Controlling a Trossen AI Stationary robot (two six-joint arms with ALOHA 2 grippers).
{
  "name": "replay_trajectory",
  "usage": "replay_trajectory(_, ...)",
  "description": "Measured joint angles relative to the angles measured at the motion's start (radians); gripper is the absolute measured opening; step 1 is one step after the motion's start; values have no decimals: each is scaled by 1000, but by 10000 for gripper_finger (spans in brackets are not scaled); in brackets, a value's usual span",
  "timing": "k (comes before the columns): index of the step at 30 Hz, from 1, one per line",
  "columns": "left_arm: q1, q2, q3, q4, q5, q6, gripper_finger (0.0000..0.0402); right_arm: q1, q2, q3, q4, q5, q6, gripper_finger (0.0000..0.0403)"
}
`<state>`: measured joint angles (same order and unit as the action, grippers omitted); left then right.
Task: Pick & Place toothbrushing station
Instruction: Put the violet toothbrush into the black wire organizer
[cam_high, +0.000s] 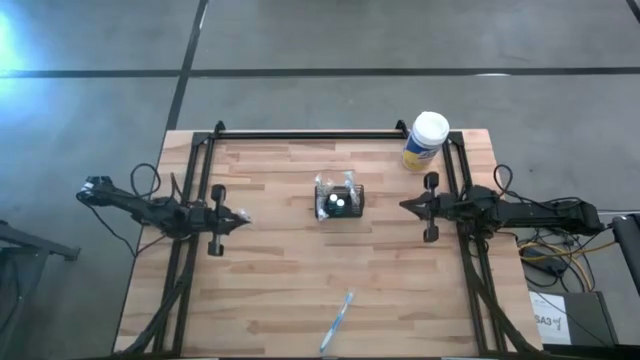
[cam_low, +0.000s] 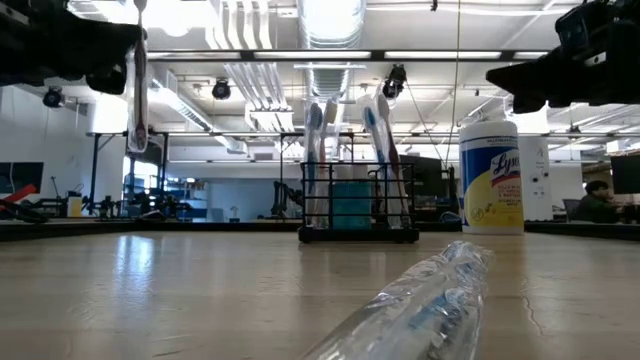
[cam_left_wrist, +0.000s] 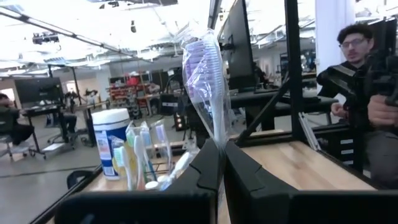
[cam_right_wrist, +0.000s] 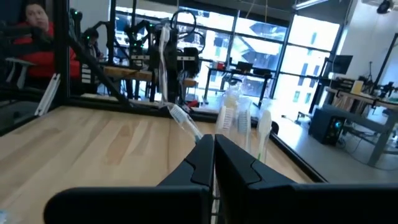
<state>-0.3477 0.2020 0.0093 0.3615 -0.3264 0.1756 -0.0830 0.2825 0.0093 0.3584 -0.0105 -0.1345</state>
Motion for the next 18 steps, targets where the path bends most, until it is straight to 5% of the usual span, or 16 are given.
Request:
replay_trajectory(9, 3, 24, -1, 75, 97, -91, 6, 0, 2, 0, -4, 1, 71, 8)
replay_trajectory(18, 9, 396, 167, 167, 124, -73, 6, 0, 1, 0, 8, 2, 92, 8)
